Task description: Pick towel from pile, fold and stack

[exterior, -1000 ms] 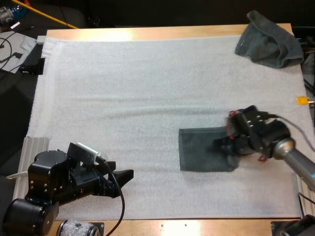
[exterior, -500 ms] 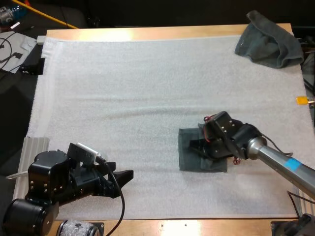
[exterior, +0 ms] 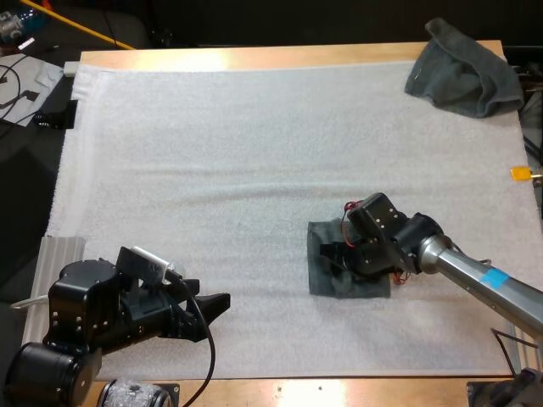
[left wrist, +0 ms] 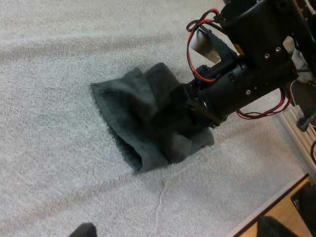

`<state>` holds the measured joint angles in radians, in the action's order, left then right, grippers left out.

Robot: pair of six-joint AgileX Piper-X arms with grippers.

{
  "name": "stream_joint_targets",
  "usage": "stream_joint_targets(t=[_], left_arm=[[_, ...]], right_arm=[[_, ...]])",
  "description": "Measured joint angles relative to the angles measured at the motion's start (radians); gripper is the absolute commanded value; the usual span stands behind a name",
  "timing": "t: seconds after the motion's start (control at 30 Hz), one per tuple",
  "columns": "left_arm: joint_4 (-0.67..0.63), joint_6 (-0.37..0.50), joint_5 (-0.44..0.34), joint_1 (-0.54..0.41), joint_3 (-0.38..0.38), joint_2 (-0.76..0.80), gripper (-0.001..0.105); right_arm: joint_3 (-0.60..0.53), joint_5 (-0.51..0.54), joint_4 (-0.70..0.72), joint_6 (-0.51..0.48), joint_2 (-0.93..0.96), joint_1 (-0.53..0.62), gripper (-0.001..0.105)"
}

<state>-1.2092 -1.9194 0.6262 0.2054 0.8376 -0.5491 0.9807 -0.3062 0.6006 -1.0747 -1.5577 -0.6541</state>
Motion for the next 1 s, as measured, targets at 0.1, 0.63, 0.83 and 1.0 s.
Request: stream_joint_targets(t=[0.1,0.63,0.83,1.0], left_arm=[[0.000,0.000,0.000,0.000,0.000,0.000,0.062],[0.000,0.002,0.000,0.000,0.000,0.000,0.062],[0.000,0.006,0.000,0.000,0.000,0.000,0.062],[0.000,0.008,0.000,0.000,0.000,0.000,0.062]], right_arm=[[0.000,-0.015,0.002,-0.020,0.011,-0.005,0.071],[0.001,-0.047,-0.092,0.046,-0.028,-0.132,0.066],[0.001,-0.044,-0.112,0.065,-0.049,-0.142,0.065],[0.001,-0.048,-0.114,0.053,-0.027,-0.142,0.066]])
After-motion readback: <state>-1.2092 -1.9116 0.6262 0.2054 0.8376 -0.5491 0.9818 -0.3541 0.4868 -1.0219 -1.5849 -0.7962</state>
